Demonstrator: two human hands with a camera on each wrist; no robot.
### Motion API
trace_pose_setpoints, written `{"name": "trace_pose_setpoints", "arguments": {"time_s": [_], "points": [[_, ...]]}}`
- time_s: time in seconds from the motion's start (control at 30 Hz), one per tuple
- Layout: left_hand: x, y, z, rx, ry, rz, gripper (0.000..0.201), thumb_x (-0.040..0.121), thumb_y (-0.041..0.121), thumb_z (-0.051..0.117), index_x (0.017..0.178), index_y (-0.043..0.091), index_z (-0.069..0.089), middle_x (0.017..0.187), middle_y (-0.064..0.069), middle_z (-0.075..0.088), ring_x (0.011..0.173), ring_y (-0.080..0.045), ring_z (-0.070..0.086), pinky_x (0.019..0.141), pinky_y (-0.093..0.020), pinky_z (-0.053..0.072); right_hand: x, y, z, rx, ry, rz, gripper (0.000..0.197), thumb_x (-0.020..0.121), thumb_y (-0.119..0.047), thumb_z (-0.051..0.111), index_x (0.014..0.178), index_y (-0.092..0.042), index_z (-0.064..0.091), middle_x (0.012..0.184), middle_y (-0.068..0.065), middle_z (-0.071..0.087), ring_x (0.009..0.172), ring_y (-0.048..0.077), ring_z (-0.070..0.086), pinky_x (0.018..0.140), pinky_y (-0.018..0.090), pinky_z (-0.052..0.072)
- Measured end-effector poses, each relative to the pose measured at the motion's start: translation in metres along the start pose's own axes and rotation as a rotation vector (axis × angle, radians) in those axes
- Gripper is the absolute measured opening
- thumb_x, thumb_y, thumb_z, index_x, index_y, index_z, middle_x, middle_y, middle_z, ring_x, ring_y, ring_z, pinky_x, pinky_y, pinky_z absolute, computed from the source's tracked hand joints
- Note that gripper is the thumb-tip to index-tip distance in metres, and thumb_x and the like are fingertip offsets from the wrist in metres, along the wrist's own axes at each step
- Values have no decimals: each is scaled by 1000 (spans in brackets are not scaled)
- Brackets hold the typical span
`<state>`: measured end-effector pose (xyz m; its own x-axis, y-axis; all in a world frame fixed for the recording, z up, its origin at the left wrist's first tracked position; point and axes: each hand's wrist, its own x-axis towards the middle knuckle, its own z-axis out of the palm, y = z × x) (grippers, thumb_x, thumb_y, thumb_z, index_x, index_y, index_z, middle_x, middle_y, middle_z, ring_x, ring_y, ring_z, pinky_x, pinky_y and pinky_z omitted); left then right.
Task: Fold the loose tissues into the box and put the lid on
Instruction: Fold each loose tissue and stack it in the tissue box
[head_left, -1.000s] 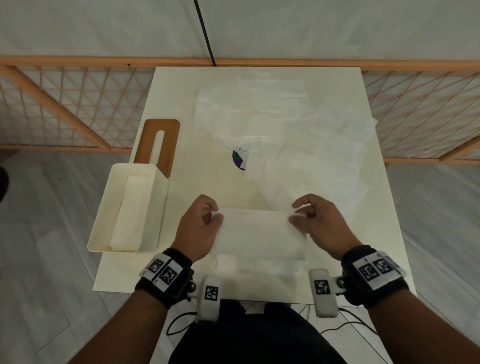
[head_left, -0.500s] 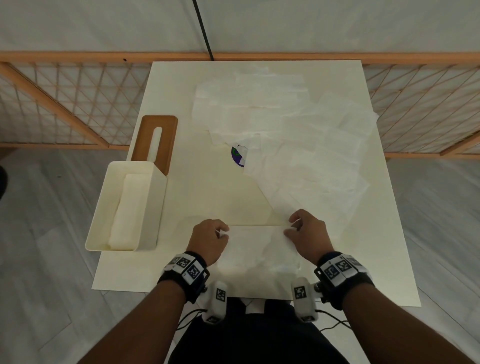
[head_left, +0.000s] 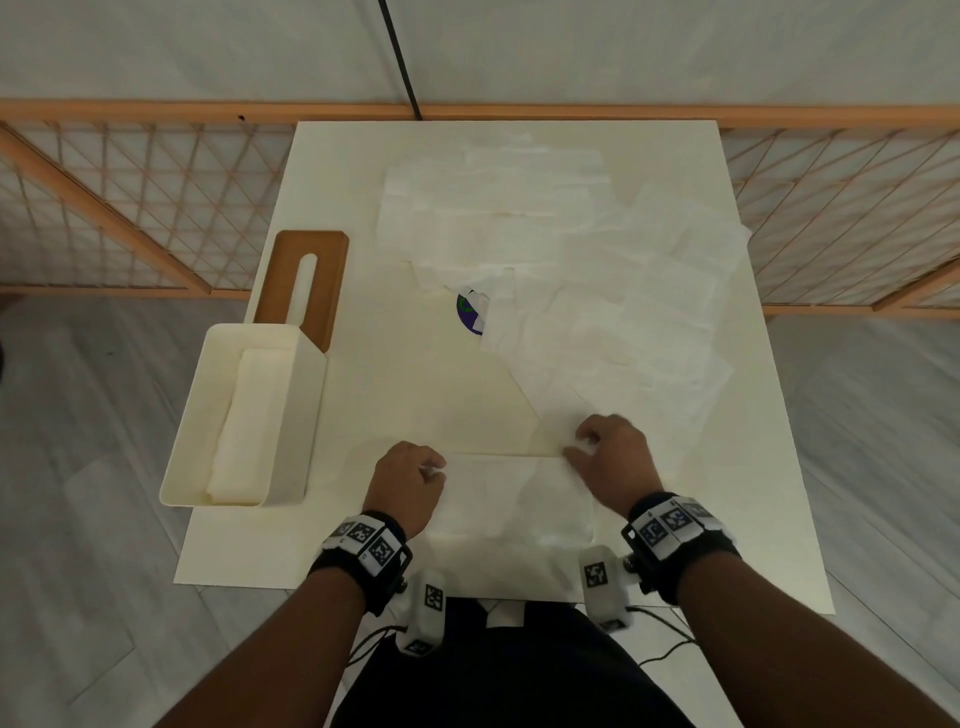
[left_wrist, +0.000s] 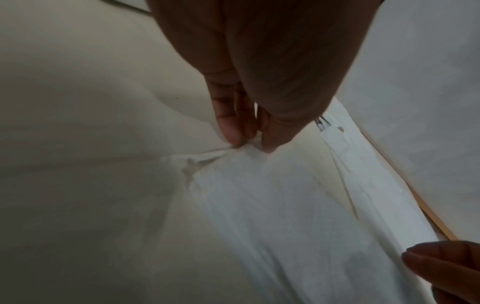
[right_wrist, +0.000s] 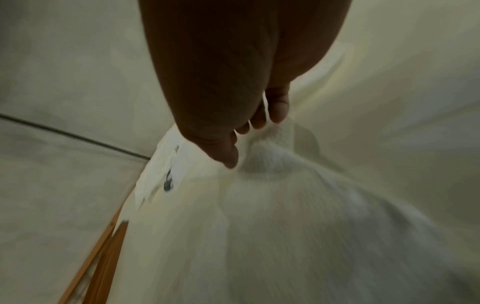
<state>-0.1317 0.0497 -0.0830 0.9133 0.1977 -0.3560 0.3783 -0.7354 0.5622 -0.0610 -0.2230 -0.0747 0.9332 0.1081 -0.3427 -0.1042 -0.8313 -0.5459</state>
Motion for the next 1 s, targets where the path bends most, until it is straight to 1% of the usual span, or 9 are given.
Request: {"name": "trace_pose_setpoints", "arguments": {"time_s": [0.13,0.23,0.4,0.47,0.6,0.77,0.83,0.9,1.0], "points": [[-2,-1,-12,8,37,-23,14,84,9,69,86,23,68,96,3,62,78,-9,58,69,-2,33,41,16,-38,-39,181,27,25,89,-15,68,111,-6,72,119,18,65,110,35,60,96,33,43],[-10,-2,-22,5,68,-47,13,85,11,69,86,23,66,95,7,62,73,0,55,66,-2,34,73,28,-64,-85,211,104,35,92,-19,62,126,-11,67,135,14,60,124,34,55,106,38,43],[-23,-2,-29,-34,109,-104,13,85,15,71,83,26,65,91,12,63,75,-2,58,67,-9,37,115,30,-77,-165,154,117,44,94,-28,60,137,-18,59,143,8,55,130,32,51,109,41,43],[-26,0,-31,-31,113,-111,11,85,14,71,84,25,66,91,10,64,75,-3,58,69,-13,40,127,29,-74,-221,88,100,37,93,-26,60,128,-17,65,135,10,61,123,34,56,103,41,47],[-28,5,-34,-36,129,-118,9,86,14,70,86,22,67,92,8,64,75,-4,58,74,-19,42,140,31,-67,-401,54,34,24,92,-21,51,99,-13,72,104,16,69,97,38,64,81,37,53],[-26,11,-37,-46,125,-116,8,87,15,70,86,22,67,94,7,66,76,-2,58,75,-21,46,131,17,-83,-249,88,83,19,89,-18,49,93,-17,67,100,13,67,93,37,61,78,35,49],[-23,17,-37,-71,129,-99,9,86,14,70,88,23,67,96,6,67,77,-4,59,77,-25,48,123,6,-95,-188,113,36,12,87,-20,53,87,-16,64,94,11,67,88,33,61,76,34,50],[-17,26,-37,-114,126,-53,17,84,13,72,96,24,67,100,7,66,82,-6,61,83,-32,53,111,-12,-108,-208,60,-56,11,87,-21,56,83,-15,64,91,8,67,86,30,60,74,32,49],[-4,52,-42,-220,92,37,52,79,12,76,126,24,58,123,9,61,103,-6,58,93,-32,52,86,-49,-131,-207,-202,-188,16,90,-25,59,76,-18,64,96,2,70,93,23,62,77,34,50]]}}
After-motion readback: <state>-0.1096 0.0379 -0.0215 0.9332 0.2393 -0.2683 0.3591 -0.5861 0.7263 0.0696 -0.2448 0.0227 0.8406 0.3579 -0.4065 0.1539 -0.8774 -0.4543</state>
